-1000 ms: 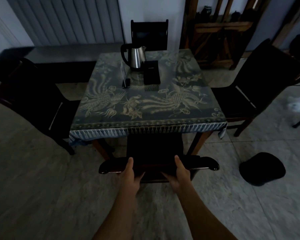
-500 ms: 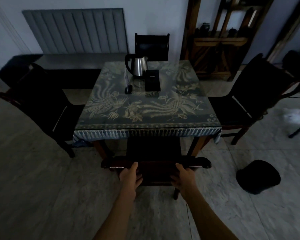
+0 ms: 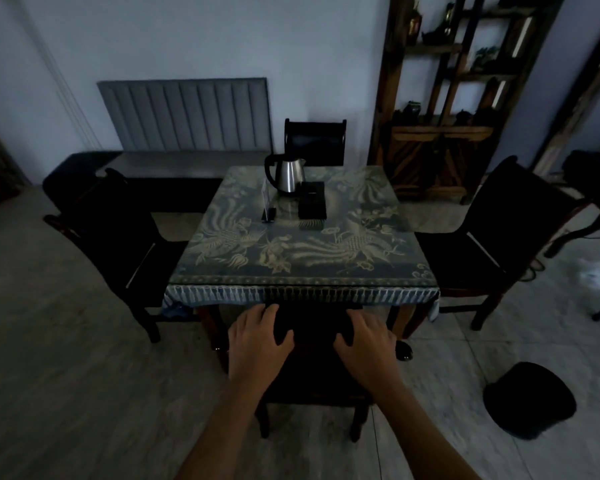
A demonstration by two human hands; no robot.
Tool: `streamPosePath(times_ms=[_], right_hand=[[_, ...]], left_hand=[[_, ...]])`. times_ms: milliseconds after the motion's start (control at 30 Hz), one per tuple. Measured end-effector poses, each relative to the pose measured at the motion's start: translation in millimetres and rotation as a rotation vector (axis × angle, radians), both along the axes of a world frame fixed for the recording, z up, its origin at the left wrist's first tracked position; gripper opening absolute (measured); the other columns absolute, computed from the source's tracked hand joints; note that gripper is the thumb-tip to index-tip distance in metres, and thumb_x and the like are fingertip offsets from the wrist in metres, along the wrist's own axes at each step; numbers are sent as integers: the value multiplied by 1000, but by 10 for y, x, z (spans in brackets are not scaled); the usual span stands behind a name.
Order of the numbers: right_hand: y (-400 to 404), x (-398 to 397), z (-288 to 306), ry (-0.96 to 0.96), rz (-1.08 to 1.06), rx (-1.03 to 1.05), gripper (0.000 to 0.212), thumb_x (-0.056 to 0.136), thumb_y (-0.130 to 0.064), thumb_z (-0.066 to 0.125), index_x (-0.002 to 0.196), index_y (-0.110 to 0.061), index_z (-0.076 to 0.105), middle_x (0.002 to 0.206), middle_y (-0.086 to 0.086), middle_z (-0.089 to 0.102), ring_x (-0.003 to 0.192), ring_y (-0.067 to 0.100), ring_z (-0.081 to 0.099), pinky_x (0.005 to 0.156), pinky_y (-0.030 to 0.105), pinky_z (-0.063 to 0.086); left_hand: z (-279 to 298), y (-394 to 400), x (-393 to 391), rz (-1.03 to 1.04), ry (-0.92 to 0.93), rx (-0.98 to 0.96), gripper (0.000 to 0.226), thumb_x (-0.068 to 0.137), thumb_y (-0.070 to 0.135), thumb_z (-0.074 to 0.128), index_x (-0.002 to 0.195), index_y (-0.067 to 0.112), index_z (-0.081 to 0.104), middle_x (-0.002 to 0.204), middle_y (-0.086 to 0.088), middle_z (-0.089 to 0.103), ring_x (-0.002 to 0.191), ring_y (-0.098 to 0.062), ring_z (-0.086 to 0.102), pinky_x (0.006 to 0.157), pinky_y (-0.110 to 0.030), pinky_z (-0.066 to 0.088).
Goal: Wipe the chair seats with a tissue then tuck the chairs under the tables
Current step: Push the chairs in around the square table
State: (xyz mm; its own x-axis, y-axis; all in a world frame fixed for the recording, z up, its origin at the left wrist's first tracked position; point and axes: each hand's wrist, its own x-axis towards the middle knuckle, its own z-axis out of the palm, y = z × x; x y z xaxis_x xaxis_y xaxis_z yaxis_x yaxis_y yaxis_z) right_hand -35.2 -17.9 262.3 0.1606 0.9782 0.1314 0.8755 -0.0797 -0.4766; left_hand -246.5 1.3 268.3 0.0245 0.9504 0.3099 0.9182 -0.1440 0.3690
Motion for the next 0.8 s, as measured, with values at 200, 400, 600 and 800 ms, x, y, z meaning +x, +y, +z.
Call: streamPosePath(times_ms=[200, 400, 600, 800], right_hand=[[198, 4, 534, -88, 74, 123, 71, 89, -56, 49, 150, -26, 27, 160, 3, 24, 148, 28, 15, 117, 51, 15], [403, -136, 819, -92, 163, 190, 69, 88, -57, 48, 146, -26, 26, 158, 4, 25, 146, 30, 18, 116, 54, 19], [623, -582, 856, -67, 290, 179, 76, 88, -61, 42, 151, -24, 22, 160, 3, 21, 148, 28, 13, 119, 51, 13], [884, -1460, 975, -55, 454, 204, 76, 89, -58, 42, 152, -24, 18, 160, 2, 21, 146, 29, 17, 116, 49, 15]], left_hand=[[565, 96, 15, 21, 92, 69, 73, 82, 70, 42, 145, 34, 31, 154, 0, 31, 144, -24, 24, 117, -47, 23], [850, 110, -68, 72, 89, 173, 73, 80, 68, 49, 142, 31, 40, 148, -2, 40, 140, -26, 33, 112, -49, 33], [930, 77, -426, 174, 67, 203, 72, 77, 69, 46, 140, 36, 38, 145, 0, 44, 135, -26, 40, 107, -49, 37], [883, 149, -1206, 328, 70, 176, 73, 74, 71, 46, 138, 36, 42, 144, -2, 46, 132, -30, 44, 100, -53, 44]])
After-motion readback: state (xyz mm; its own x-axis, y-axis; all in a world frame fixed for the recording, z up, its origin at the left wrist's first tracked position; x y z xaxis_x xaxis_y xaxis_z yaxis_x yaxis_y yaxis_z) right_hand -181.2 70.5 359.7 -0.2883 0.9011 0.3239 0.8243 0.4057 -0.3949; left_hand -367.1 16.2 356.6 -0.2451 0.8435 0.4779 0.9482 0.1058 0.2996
